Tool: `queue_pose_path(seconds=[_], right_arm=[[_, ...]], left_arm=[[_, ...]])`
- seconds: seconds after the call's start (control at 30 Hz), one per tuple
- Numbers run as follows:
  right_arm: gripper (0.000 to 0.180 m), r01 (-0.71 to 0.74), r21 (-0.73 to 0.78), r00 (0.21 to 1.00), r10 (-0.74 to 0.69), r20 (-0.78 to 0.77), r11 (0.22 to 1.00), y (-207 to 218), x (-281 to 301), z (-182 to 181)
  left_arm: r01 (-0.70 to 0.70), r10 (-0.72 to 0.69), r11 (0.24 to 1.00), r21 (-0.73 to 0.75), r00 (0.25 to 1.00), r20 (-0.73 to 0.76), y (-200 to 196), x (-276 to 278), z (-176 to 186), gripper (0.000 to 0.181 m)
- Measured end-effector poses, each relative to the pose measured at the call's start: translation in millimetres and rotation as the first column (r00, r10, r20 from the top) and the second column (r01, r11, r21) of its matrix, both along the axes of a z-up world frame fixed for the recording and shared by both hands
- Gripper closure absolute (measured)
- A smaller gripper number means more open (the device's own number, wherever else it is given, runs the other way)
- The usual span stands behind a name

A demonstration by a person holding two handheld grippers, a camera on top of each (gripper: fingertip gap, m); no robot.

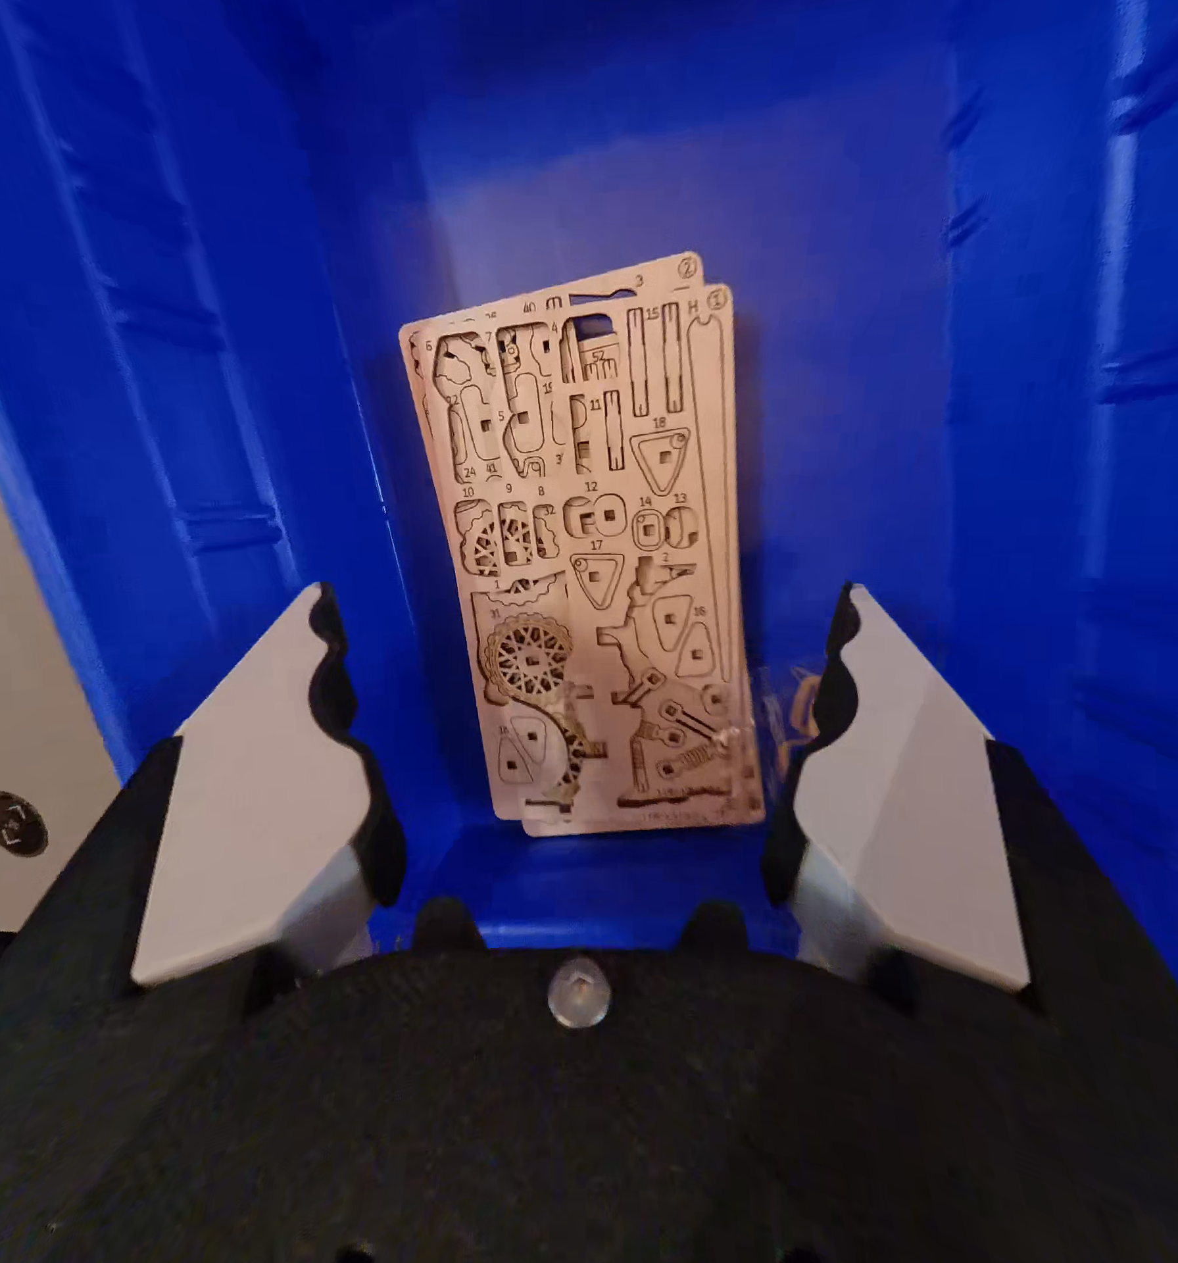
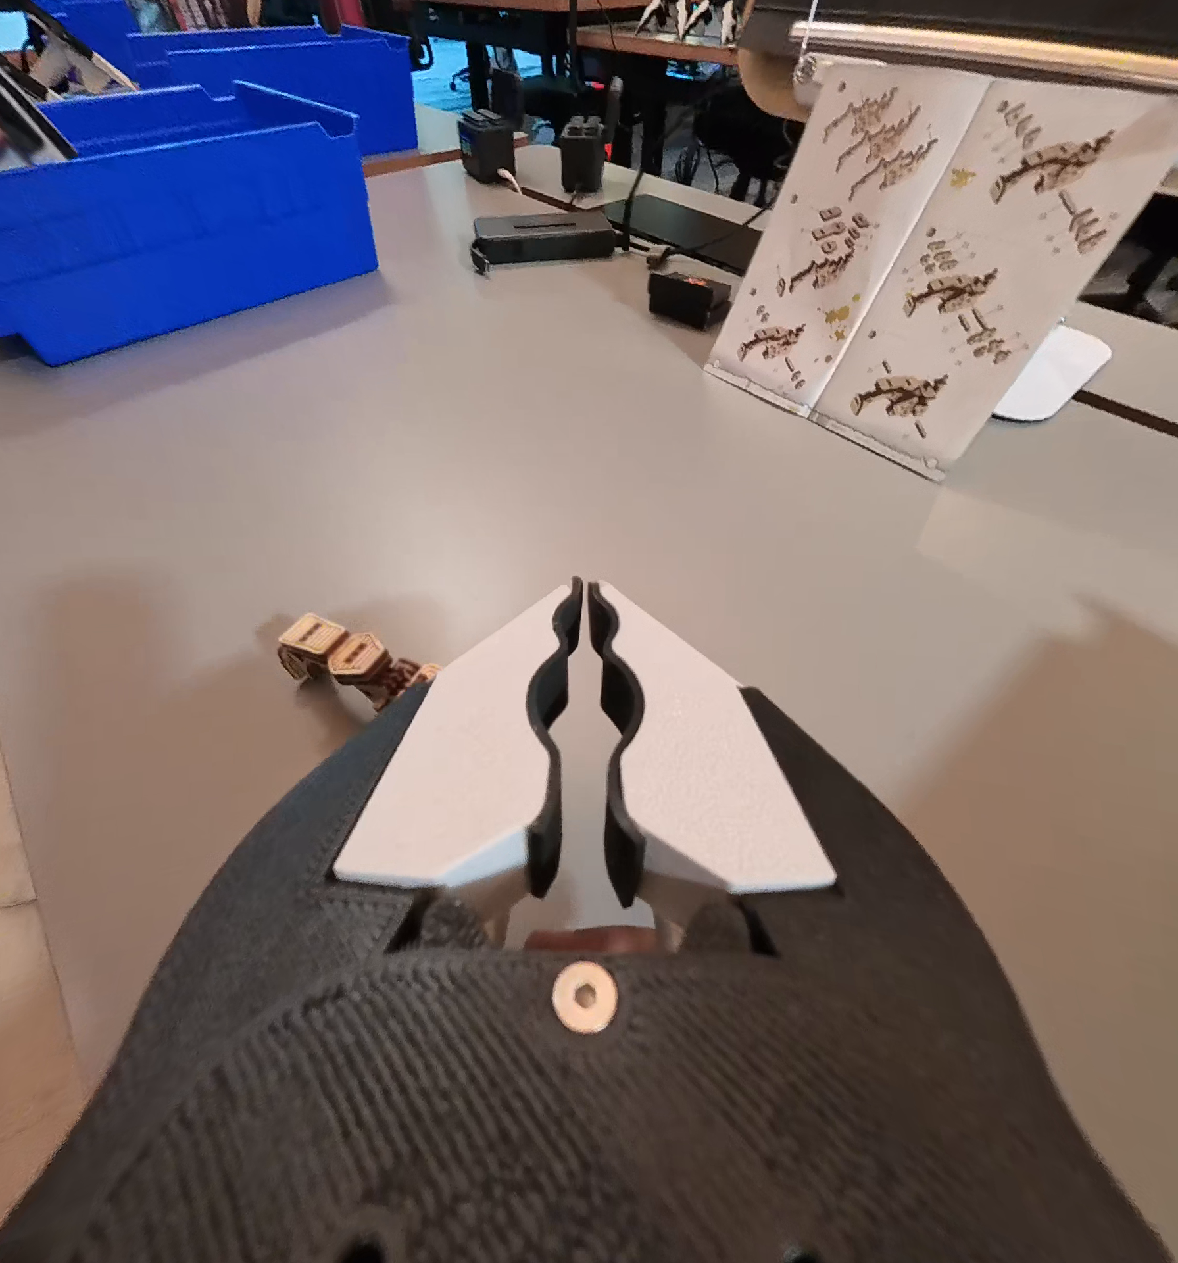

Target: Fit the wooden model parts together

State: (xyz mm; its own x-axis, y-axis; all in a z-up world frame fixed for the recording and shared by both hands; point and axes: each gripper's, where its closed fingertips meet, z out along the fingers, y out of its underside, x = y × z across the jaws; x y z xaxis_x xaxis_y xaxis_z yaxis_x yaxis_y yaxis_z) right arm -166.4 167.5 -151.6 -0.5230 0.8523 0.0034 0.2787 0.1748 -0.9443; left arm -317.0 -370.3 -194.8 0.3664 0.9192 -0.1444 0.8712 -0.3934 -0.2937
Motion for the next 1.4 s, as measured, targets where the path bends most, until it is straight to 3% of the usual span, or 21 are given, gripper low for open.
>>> queue_pose_path(seconds=[0.2, 0.37, 0.43, 0.47, 0.5, 0.77, 1.13, 1.4], right_arm=[[0.18, -0.043, 0.035, 0.999, 0.044, -0.015, 0.998, -16, -6, -1], [0.18, -0.064, -0.029, 0.998, 0.063, -0.029, 0.998, -22, -5, 9], [0.18, -0.061, -0.058, 0.998, 0.059, -0.032, 0.996, -20, -4, 13], [0.18, -0.057, -0.069, 0.998, 0.055, -0.031, 0.996, -18, -4, 13], [0.18, -0.052, -0.075, 0.998, 0.05, -0.029, 0.996, -16, -4, 13], [0.18, -0.036, -0.066, 0.999, 0.034, -0.029, 0.997, -10, -4, 12], [0.18, -0.043, -0.019, 0.999, 0.042, -0.026, 0.999, -14, -4, 7], [0.18, -0.05, -0.017, 0.998, 0.05, -0.027, 0.999, -17, -4, 7]], left_arm=[[-0.01, 0.01, 1.0, -0.005, 0.996, 0.088, -2, -5, -32, 0.043], [-0.058, 0.044, 0.993, 0.102, 0.991, 0.128, -1, -4, -41, 0.047], [-0.044, 0.032, 0.994, 0.103, 0.993, 0.113, -2, -5, -39, 0.055], [-0.028, 0.019, 0.993, 0.113, 0.996, 0.085, -1, -8, -35, 0.073], [-0.029, 0.021, 0.992, 0.12, 0.997, 0.068, -1, -9, -33, 0.078], [-0.003, -0.003, 0.994, 0.107, 0.999, 0.054, -2, -8, -30, 0.078], [0.021, -0.021, 0.993, 0.112, 1.0, -0.003, -4, -11, 19, 0.079], [0.004, -0.008, 0.997, 0.073, 0.998, 0.063, -8, -6, -13, 0.078]])
